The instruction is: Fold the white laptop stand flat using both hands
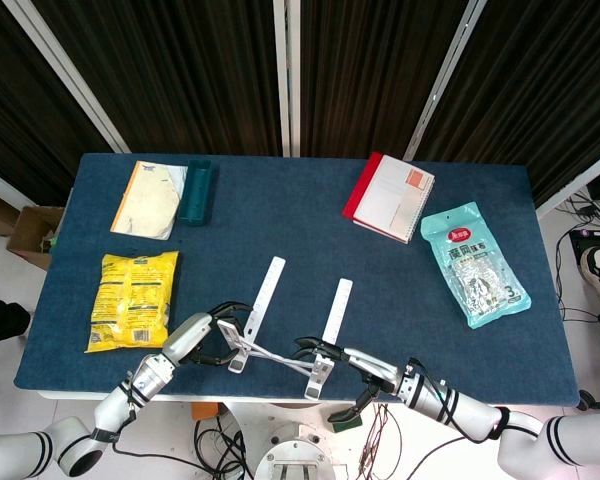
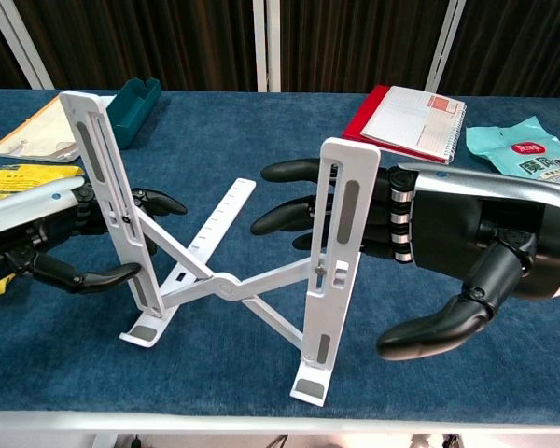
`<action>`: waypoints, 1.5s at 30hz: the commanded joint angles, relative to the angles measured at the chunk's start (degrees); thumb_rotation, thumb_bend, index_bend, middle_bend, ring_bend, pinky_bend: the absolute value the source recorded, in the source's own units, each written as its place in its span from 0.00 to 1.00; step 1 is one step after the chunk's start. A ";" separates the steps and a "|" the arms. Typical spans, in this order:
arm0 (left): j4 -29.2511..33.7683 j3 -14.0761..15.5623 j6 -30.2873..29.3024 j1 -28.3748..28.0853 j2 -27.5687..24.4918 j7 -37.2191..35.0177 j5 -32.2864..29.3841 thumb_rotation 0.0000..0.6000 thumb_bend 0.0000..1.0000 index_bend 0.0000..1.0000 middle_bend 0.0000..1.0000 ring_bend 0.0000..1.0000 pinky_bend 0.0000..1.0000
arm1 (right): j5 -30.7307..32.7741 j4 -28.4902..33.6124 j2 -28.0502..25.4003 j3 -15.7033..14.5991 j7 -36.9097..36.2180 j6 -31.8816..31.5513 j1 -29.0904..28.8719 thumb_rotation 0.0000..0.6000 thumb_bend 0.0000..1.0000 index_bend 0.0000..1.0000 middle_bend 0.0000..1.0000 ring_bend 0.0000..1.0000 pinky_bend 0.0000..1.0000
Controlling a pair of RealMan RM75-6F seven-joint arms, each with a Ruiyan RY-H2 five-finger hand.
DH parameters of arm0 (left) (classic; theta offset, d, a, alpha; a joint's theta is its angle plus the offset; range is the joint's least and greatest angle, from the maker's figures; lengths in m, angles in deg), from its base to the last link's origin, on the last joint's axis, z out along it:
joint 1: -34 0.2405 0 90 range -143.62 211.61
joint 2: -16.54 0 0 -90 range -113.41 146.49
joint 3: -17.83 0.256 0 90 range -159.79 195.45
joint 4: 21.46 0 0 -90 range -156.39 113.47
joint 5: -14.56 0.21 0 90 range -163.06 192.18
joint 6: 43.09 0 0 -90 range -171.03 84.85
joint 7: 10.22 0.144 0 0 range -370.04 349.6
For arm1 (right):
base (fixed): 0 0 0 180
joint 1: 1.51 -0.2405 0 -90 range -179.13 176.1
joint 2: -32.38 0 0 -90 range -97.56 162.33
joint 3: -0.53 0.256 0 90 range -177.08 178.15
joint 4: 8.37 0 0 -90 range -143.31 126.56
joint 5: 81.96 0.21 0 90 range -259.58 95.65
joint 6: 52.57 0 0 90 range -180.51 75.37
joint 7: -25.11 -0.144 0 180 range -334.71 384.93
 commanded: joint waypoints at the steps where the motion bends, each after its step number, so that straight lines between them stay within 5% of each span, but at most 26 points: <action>1: -0.02 -0.13 -0.16 0.26 -0.14 0.13 -0.16 1.00 0.37 0.49 0.17 0.12 0.33 | -0.06 -0.01 0.00 -0.02 -0.06 -0.03 -0.02 1.00 0.00 0.01 0.17 0.01 0.02; 22: 0.60 -0.73 -1.48 2.33 -0.13 3.28 -0.08 1.00 0.41 0.58 0.21 0.12 0.33 | -0.11 -0.18 -0.02 0.02 0.00 -0.44 0.05 1.00 0.00 0.01 0.17 0.01 0.02; 28: 0.70 -0.90 -1.73 2.41 -0.50 1.90 0.14 1.00 0.27 0.23 0.12 0.10 0.27 | 1.55 0.81 -0.72 0.81 5.65 1.43 0.18 1.00 0.00 0.01 0.18 0.01 0.02; 37: 1.87 -0.96 -2.61 2.86 -2.38 1.49 0.47 1.00 0.20 0.20 0.12 0.10 0.24 | 8.86 8.43 -5.19 3.30 22.28 9.50 -0.32 1.00 0.00 0.01 0.18 0.01 0.03; 39: 1.88 -0.94 -2.44 2.96 -2.48 1.76 0.32 1.00 0.20 0.20 0.12 0.10 0.24 | 8.53 10.37 -6.86 2.95 19.30 10.42 -1.05 1.00 0.02 0.01 0.17 0.01 0.03; 45: 2.06 -0.82 -2.22 3.42 -2.51 3.04 0.11 1.00 0.19 0.23 0.12 0.10 0.24 | 5.77 13.10 -10.56 0.46 -4.51 8.73 -2.19 1.00 0.08 0.00 0.14 0.01 0.03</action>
